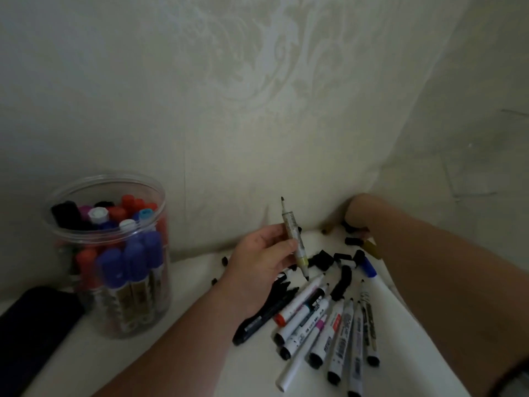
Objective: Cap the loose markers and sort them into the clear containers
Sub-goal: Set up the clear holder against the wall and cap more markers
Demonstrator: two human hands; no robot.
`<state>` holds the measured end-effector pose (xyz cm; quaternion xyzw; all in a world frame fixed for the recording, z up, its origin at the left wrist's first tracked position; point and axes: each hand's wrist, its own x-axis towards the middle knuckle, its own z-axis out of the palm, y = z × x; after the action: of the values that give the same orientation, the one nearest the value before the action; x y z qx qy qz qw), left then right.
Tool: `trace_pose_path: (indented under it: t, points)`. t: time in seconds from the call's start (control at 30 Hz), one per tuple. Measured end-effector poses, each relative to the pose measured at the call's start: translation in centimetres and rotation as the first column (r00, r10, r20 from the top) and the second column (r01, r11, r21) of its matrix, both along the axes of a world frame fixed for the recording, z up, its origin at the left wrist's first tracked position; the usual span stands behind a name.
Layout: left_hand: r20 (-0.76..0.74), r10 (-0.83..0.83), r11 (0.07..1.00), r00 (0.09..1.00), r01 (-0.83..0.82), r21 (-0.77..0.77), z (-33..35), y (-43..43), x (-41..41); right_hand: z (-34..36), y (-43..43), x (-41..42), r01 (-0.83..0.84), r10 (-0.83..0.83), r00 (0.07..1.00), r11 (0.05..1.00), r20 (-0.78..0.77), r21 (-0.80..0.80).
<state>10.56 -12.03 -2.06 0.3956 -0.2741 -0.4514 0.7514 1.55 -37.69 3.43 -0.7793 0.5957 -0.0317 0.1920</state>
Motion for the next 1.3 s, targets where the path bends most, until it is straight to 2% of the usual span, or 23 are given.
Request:
trace_pose_path:
  t: [0.1,0.33,0.43,0.57,0.6,0.7,0.77,0.83,0.9,0.97,1.0,1.1,1.3]
  points:
    - [0.005,0.013,1.000,1.000,-0.013,0.008,-0.2,-0.1,0.3,0.8,1.5,0.3,0.041,-0.032,0.995,0.994,-0.092,0.101]
    - [0.039,0.025,1.000,0.999,-0.025,0.009,-0.5,-0.3,0.1,2.3,2.3,0.0,-0.067,0.080,0.930,0.997,-0.358,0.049]
    - [0.045,0.028,1.000,0.999,-0.028,0.013,-0.5,-0.3,0.1,3.4,2.8,0.0,-0.179,0.198,0.807,0.980,-0.557,0.089]
    - [0.040,0.036,0.999,0.999,-0.036,0.003,-0.4,-0.2,0.1,4.1,4.0,0.1,-0.109,0.237,0.594,0.971,-0.769,0.214]
    - [0.036,0.036,0.999,0.999,-0.037,0.001,-0.4,-0.2,0.1,3.8,3.9,0.1,-0.097,0.245,0.576,0.968,-0.779,0.233]
    - [0.037,0.025,1.000,0.999,-0.025,0.000,-0.4,-0.2,0.1,2.3,3.4,-0.5,-0.171,0.277,0.574,0.961,-0.771,0.218]
    - [0.044,0.023,1.000,0.999,-0.023,-0.001,-0.5,-0.2,0.1,1.9,3.0,-1.2,-0.230,0.289,0.648,0.956,-0.704,0.180]
    - [0.047,0.021,1.000,0.999,-0.021,-0.002,-0.5,-0.2,0.1,2.4,2.6,-1.5,-0.300,0.307,0.767,0.948,-0.564,0.108]
    - [0.041,0.020,1.000,0.999,-0.020,0.000,-0.5,-0.2,0.2,3.1,2.7,-1.5,-0.369,0.340,0.883,0.929,-0.323,-0.033]
    - [0.037,0.021,1.000,0.999,-0.021,0.003,-0.6,-0.2,0.2,3.2,3.2,-1.6,-0.394,0.388,0.917,0.917,-0.097,-0.059]
    - [0.037,0.021,1.000,0.999,-0.021,0.005,-0.6,-0.3,0.2,2.9,3.5,-1.7,-0.416,0.415,0.908,0.909,-0.059,-0.021]
    - [0.054,0.024,1.000,0.998,-0.024,0.013,-0.6,-0.3,0.1,1.4,4.1,-2.0,-0.478,0.483,0.860,0.876,-0.166,0.069]
    - [0.070,0.022,1.000,0.997,-0.023,0.013,-0.7,-0.3,0.1,1.2,4.1,-1.7,-0.491,0.493,0.840,0.868,-0.228,0.071]
